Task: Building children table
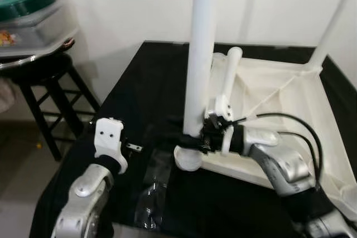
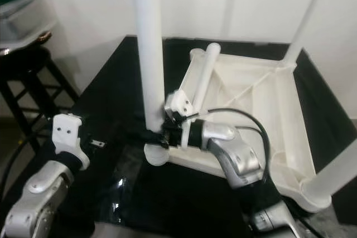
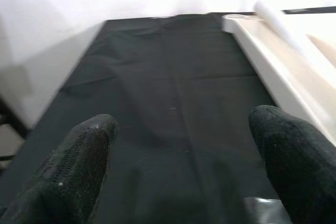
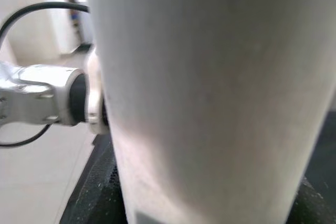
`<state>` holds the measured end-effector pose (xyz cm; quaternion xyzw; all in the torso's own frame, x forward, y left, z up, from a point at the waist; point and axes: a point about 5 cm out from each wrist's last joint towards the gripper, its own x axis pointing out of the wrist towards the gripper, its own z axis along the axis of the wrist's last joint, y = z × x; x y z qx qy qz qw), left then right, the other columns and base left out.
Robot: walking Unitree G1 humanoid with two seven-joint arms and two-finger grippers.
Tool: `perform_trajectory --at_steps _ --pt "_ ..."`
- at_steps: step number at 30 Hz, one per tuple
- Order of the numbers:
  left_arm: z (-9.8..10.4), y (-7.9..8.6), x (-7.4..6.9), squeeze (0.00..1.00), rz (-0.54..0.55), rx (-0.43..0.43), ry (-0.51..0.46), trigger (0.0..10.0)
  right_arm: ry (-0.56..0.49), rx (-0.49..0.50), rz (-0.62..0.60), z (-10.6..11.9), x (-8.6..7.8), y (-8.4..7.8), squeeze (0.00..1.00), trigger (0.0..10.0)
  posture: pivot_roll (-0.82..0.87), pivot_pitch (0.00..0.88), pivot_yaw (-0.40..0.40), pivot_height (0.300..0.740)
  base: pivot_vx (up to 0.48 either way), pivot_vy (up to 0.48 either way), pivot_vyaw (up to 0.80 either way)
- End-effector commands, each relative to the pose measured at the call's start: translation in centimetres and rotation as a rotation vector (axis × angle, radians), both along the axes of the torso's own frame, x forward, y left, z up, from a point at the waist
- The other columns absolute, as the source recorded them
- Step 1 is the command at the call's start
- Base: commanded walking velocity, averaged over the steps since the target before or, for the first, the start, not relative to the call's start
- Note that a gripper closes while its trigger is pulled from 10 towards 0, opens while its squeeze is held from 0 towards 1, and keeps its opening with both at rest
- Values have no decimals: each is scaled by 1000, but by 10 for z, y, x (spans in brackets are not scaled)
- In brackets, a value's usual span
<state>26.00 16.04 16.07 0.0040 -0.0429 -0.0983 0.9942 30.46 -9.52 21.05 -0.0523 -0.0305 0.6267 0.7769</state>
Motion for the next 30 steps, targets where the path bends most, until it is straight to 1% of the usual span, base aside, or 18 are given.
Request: perform_trajectory --at_steps 1,3,5,8,11,17,18,19,21,22,23,24,25,26,27,28,29,30 --pt "-1 3 -2 0 8 28 13 10000 -19 -11 0 2 4 -5 0 10000 -10 98 -5 740 0 0 0" --pt "-1 3 -3 0 8 34 13 10000 -24 -9 4 4 7 -5 0 10000 -10 100 -5 740 0 0 0" --pt "0 1 -7 0 -7 45 13 10000 -9 39 74 12 9 -4 0 10000 -4 126 -1 740 0 0 0" --pt "1 -1 -9 0 -20 54 15 10000 0 53 108 15 10 -5 0 10000 -2 136 -3 740 0 0 0" --pt "4 -5 -17 0 -58 69 17 10000 19 26 186 19 12 -10 0 10000 0 166 -8 740 0 -421 0" --pt "6 -7 -21 0 -58 59 18 10000 10 6 217 22 12 -9 0 10000 -2 193 -9 740 0 -480 0" --pt "6 -6 -21 0 -44 39 22 10000 6 10 234 24 12 -7 0 10000 -1 200 -10 740 0 0 0" --pt "6 -6 -21 0 -44 39 22 10000 6 10 234 24 12 -7 0 10000 -1 200 -10 740 0 0 0" --pt "6 -4 -22 0 -19 45 33 10000 -4 28 261 27 11 2 0 10000 -1 208 -8 740 0 0 0" --pt "6 -4 -22 0 -19 45 33 10000 -4 28 261 27 11 2 0 10000 -1 208 -8 740 0 0 0" --pt "7 -4 -22 0 -14 53 32 10000 -11 37 271 27 10 7 0 10000 2 211 -12 740 0 0 0" --pt "7 -4 -22 0 -14 53 32 10000 -11 37 271 27 10 7 0 10000 2 211 -12 740 0 0 0" --pt "8 -3 -23 0 -11 57 32 10000 -15 44 278 26 10 13 0 10000 3 211 -15 740 0 0 0" --pt "8 -3 -23 0 -11 57 32 10000 -15 44 278 26 10 13 0 10000 3 211 -15 740 0 0 0" --pt "8 -3 -23 0 -4 57 29 10000 -22 45 285 24 10 19 0 10000 6 214 -18 740 0 0 0" --pt "8 -3 -23 0 -4 57 29 10000 -22 45 285 24 10 19 0 10000 6 214 -18 740 0 0 0" --pt "10 -2 -23 0 11 53 23 10000 -30 46 299 21 10 27 0 10000 7 217 -25 740 0 0 0" --pt "10 -2 -23 0 11 53 23 10000 -30 46 299 21 10 27 0 10000 7 217 -25 740 0 0 0"
